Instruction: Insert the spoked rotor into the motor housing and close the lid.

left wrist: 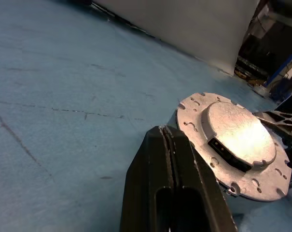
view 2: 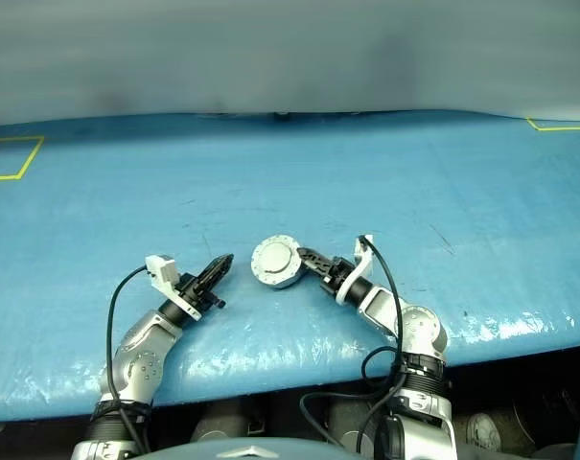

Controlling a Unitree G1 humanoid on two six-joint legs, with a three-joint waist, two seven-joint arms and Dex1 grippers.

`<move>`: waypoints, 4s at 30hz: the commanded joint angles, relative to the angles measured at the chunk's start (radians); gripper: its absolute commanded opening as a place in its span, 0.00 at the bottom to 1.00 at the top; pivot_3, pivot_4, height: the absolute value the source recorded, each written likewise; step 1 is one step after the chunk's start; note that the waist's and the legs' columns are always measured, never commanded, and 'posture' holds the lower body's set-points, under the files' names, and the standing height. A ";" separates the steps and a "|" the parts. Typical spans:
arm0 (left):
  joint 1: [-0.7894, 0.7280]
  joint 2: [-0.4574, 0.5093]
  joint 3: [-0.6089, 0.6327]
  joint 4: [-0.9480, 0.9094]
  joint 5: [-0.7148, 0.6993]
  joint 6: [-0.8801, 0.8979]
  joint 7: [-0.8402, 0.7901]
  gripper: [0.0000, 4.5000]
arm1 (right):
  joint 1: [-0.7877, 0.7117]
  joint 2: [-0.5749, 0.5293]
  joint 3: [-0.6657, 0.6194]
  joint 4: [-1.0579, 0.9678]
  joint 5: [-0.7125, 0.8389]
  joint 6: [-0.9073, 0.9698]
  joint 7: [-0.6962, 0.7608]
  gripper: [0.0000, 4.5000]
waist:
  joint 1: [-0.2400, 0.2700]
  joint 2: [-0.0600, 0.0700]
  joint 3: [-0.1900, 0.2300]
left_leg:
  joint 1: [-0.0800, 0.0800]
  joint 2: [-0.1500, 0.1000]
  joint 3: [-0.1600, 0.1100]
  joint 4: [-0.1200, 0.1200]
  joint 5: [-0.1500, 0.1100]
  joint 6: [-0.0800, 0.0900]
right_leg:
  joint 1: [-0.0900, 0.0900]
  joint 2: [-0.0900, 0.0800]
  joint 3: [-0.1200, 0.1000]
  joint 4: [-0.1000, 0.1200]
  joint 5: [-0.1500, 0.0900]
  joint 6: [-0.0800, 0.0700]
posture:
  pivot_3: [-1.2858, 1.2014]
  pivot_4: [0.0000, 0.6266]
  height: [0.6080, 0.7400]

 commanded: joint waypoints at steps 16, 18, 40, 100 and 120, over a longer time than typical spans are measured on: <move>0.044 -0.173 0.031 -0.172 -0.291 0.268 0.107 0.88 | -0.013 0.133 -0.041 -0.166 0.294 -0.050 -0.177 0.28 | -0.007 0.001 0.002 | -0.001 0.001 0.002 0.000 0.000 0.000 | -0.002 0.003 0.003 0.000 0.000 0.001 | 0.52 0.24 1.00; 0.043 -0.178 0.035 -0.172 -0.310 0.290 0.117 0.99 | -0.011 0.132 -0.030 -0.171 0.309 -0.049 -0.185 0.28 | -0.007 0.001 0.002 | -0.001 0.001 0.002 0.000 0.000 0.000 | -0.002 0.003 0.004 0.000 0.000 0.001 | 0.52 0.24 1.00; -0.046 -0.203 -0.002 -0.078 -0.416 0.481 0.044 0.99 | 0.080 0.106 0.172 -0.242 0.353 -0.015 -0.167 0.28 | -0.006 0.000 0.001 | -0.001 0.001 0.001 0.005 -0.001 0.001 | -0.001 0.005 0.004 0.001 0.001 0.002 | 0.52 0.24 1.00; -0.416 -0.106 0.361 0.331 0.033 -0.319 0.614 0.98 | 0.094 -0.027 0.173 -0.263 0.022 -0.382 -0.190 0.71 | -0.015 -0.003 0.002 | 0.005 0.000 0.002 0.009 -0.002 0.003 | 0.006 0.005 0.006 0.001 0.007 0.000 | 0.52 0.24 1.00; -0.103 0.153 -0.189 -0.044 0.250 -0.238 -0.116 0.98 | 0.116 -0.354 0.400 -0.186 -0.558 -0.781 0.176 0.71 | -0.005 -0.001 0.001 | 0.006 0.001 0.003 0.009 0.000 0.000 | 0.005 0.006 0.005 0.002 0.002 -0.001 | 0.52 0.24 1.00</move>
